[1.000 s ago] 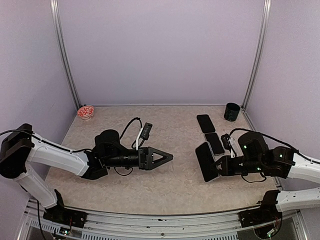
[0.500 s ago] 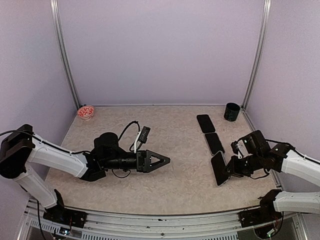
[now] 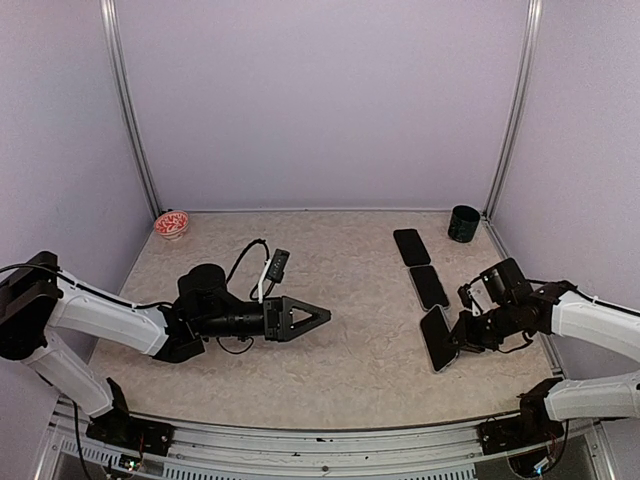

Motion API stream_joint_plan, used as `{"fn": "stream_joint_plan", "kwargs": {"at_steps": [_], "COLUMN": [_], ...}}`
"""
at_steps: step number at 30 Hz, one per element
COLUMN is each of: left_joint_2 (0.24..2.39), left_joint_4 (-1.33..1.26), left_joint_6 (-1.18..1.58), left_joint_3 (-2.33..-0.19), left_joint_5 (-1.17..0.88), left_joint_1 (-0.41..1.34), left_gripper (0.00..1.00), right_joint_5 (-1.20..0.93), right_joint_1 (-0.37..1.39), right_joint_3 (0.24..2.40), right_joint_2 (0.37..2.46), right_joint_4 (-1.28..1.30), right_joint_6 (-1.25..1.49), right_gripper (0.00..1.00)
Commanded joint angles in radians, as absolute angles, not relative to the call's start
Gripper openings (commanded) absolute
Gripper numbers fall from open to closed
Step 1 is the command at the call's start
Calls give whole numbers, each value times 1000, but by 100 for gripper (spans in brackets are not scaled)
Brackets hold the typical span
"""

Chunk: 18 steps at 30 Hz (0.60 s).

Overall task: Put the phone into the phone case
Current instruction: Place the phone with the phone case at the center of the board.

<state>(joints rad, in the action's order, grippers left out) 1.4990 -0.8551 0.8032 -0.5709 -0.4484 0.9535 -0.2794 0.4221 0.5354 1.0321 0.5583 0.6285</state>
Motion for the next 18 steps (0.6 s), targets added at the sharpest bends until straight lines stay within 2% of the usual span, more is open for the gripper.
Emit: {"fn": "stream_joint_plan", "kwargs": {"at_steps": [1,10,15,18], "left_joint_2": [1504,1504,1487,1478], "left_joint_4": [-909,-923,-923,-925], "left_joint_6": [796,796,788,786], "left_joint_3": [-561,-559,-550,-542], "left_joint_5": [-468,-490,-496,-502], "left_joint_1": [941,935,929,923], "left_gripper": [99,99,99,99], "right_joint_5": [-234,-150,-127,-107], "right_joint_1": [407,407,407,407], "right_joint_3": [540,537,535,536], "right_joint_2": [1043,1042,1058,1070], "right_joint_4": [536,578,593,606], "right_joint_6": [636,670,682,687], "right_gripper": [1,3,13,16]}}
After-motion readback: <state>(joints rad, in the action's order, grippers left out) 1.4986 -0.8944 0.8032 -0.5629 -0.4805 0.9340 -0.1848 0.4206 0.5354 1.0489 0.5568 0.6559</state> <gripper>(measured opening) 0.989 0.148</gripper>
